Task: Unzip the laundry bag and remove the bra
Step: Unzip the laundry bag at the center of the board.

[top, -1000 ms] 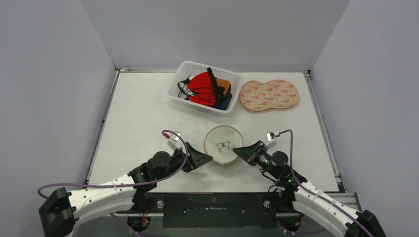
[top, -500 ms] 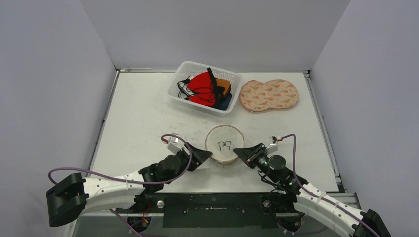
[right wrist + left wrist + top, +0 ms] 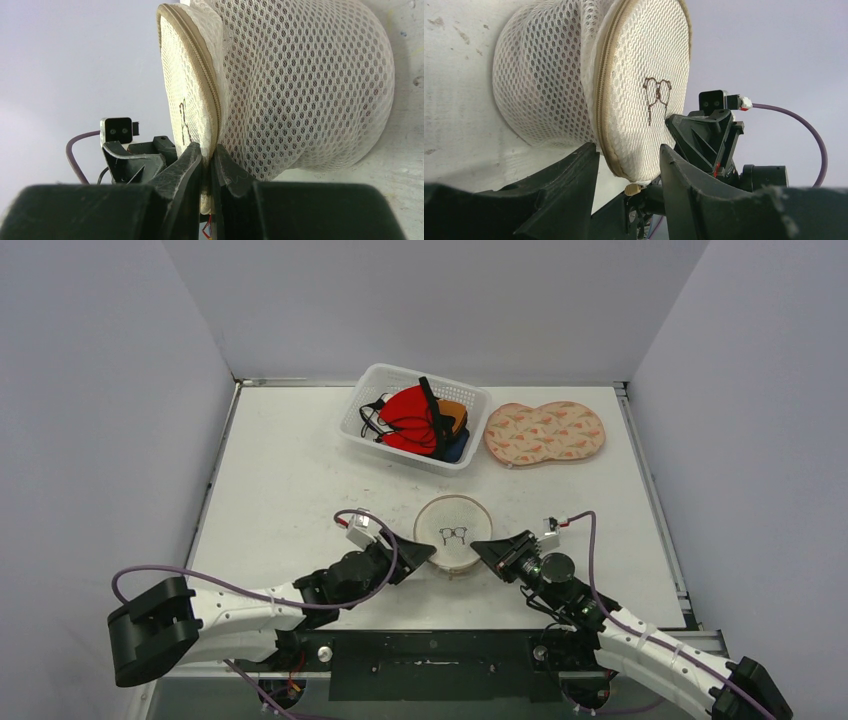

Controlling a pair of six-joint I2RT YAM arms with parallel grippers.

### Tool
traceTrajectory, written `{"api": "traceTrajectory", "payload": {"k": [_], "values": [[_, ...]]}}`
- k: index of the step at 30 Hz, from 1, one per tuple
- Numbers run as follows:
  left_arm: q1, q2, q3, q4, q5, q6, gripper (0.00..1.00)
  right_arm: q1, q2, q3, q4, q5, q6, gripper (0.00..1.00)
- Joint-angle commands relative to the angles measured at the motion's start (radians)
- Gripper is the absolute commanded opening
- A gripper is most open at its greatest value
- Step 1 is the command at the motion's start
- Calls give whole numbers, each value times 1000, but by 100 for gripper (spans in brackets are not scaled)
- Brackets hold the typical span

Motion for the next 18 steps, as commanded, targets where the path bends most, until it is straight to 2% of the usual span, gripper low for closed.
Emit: {"api": "traceTrajectory", "payload": {"k": [1,10,18], "values": [[-1,30,54,101,19,18,46,13,-2,-9,56,5,15,5],[2,88,53,149,33,10,48,23,-11,-18,60,5,23,5],[2,93,55,157,34,14,24,31,-22,-19,45,10,11,5]]}}
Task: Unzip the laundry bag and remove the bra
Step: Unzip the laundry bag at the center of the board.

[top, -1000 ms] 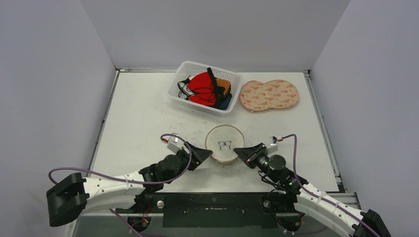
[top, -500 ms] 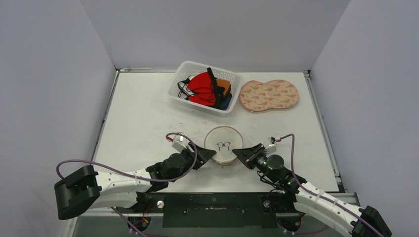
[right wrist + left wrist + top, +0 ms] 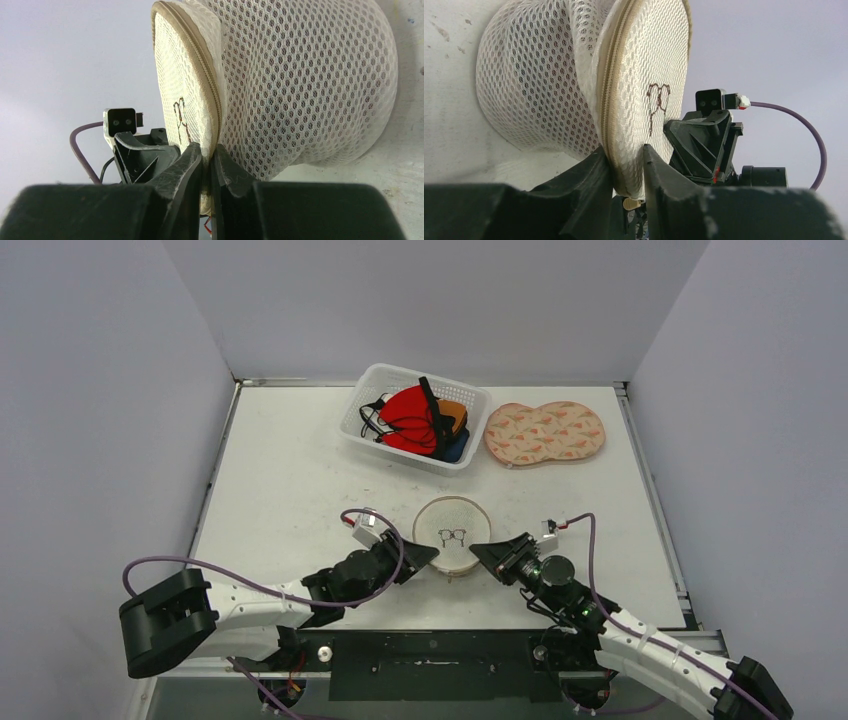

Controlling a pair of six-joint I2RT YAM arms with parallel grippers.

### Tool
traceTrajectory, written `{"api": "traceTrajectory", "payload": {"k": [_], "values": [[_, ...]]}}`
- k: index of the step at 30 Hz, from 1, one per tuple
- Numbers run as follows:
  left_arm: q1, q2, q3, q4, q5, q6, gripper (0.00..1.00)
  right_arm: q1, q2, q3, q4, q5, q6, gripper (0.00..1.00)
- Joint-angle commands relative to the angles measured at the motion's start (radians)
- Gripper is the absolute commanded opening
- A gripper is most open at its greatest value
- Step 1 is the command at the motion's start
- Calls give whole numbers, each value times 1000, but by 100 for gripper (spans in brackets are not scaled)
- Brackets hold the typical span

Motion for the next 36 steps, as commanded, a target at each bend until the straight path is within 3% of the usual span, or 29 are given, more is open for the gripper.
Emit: {"api": "traceTrajectory", "payload": {"k": [1,5,7,9,11,13,17,20,23,27,36], "values": [[0,-13,37,63,2,12,22,12,-24,-2,28,11,-13,5],[1,-49,38,24,-7,16,12,13,-55,22,-35,13,-73,9],[1,-71,42,-6,-10,17,6,16,-75,48,-83,10,-146,28],[1,-93,53,-59,-15,19,0,18,-104,73,-152,18,-208,56],[0,-116,69,-112,-22,26,0,22,-146,103,-238,38,-273,70],[-2,-139,95,-182,-28,32,0,24,-194,140,-343,70,-352,76],[-8,-171,202,-428,-63,39,0,27,-281,225,-489,104,-545,79],[-18,-169,317,-631,-122,25,0,27,-312,249,-485,57,-694,78],[-21,-160,379,-749,-156,-3,0,27,-298,224,-410,-22,-776,78],[-19,-154,425,-848,-180,-81,0,27,-286,140,-183,-165,-762,76],[-7,-128,553,-1066,-179,-223,0,48,-58,187,42,-349,-796,63]]}}
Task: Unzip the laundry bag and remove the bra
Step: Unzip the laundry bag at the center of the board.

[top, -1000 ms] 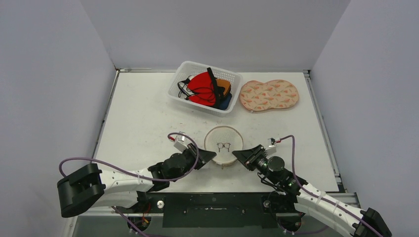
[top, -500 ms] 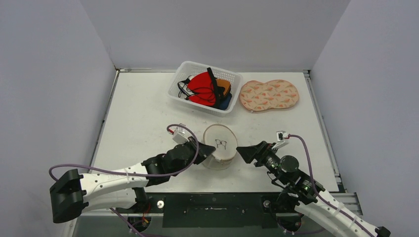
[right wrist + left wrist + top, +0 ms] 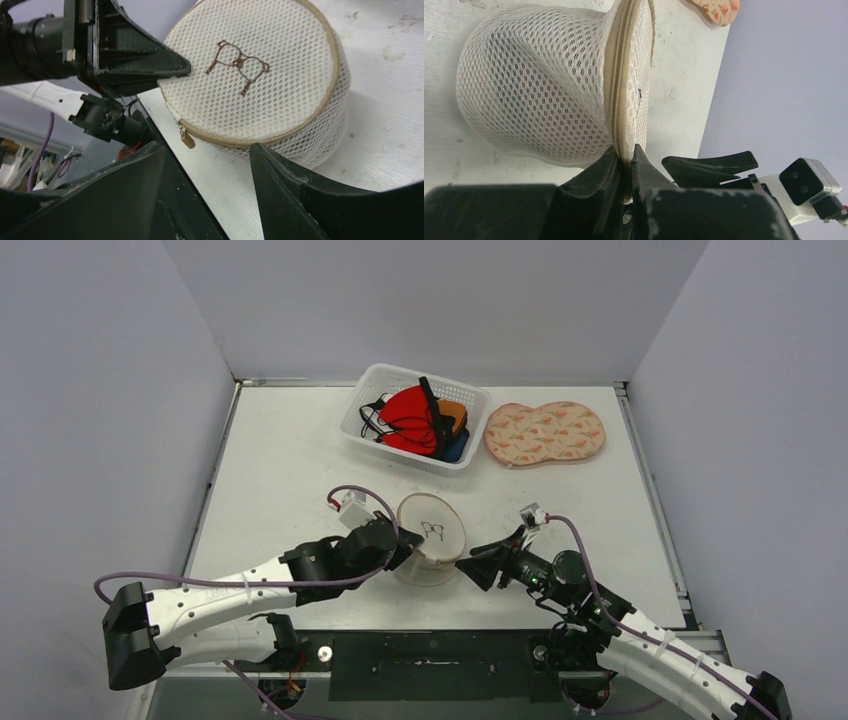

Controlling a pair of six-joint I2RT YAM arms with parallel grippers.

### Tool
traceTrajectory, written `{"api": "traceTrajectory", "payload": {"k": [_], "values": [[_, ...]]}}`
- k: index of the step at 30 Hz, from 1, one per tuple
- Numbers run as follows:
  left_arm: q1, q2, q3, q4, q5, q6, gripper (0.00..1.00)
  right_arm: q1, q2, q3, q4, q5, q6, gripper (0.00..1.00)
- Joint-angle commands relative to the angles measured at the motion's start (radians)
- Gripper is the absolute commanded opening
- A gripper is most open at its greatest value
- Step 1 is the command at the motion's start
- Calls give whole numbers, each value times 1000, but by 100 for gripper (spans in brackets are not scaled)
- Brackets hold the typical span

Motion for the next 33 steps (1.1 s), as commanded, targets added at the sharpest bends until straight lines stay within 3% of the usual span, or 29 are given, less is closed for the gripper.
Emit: {"api": "traceTrajectory", "payload": {"k": [1,6,10,16,24,33], "values": [[12,14,110,-134,-32,-96,0,28,104,54,191,-117,-41,63],[26,26,125,-145,-30,-131,0,108,189,87,191,-75,-70,66],[35,43,130,-137,-12,-143,0,161,238,86,223,-2,-56,62],[38,46,113,-110,5,-147,0,194,303,49,363,94,0,58],[40,40,89,-85,14,-154,0,212,382,83,344,140,-6,56],[39,31,72,-72,18,-159,0,222,405,88,373,157,18,45]]}}
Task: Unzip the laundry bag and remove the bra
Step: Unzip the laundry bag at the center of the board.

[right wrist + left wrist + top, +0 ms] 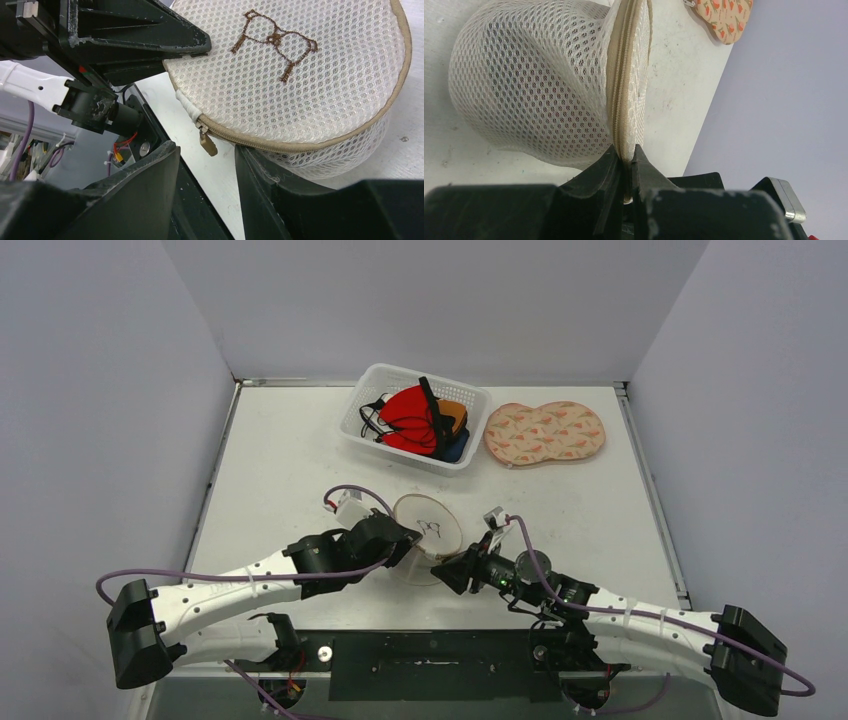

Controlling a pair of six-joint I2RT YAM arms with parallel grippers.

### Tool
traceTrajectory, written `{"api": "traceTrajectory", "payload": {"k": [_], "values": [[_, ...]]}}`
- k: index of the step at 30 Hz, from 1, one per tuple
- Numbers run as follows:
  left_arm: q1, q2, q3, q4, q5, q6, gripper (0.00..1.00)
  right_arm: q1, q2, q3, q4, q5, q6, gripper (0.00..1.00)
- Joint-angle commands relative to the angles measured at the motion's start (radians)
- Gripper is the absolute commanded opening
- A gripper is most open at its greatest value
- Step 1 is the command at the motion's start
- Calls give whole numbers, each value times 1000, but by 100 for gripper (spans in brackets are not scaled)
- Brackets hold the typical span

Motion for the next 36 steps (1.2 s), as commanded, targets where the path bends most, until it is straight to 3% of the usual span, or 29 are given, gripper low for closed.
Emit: {"api": "traceTrajectory", "payload": {"k": [1,26,36], "values": [[4,-18,-1,46,-1,-15,0,11,17,45,99,26,15,44],[4,-39,-46,90,0,-6,0,22,15,39,43,82,22,6],[3,-54,-97,168,29,36,0,32,-60,27,-164,271,27,5]]}}
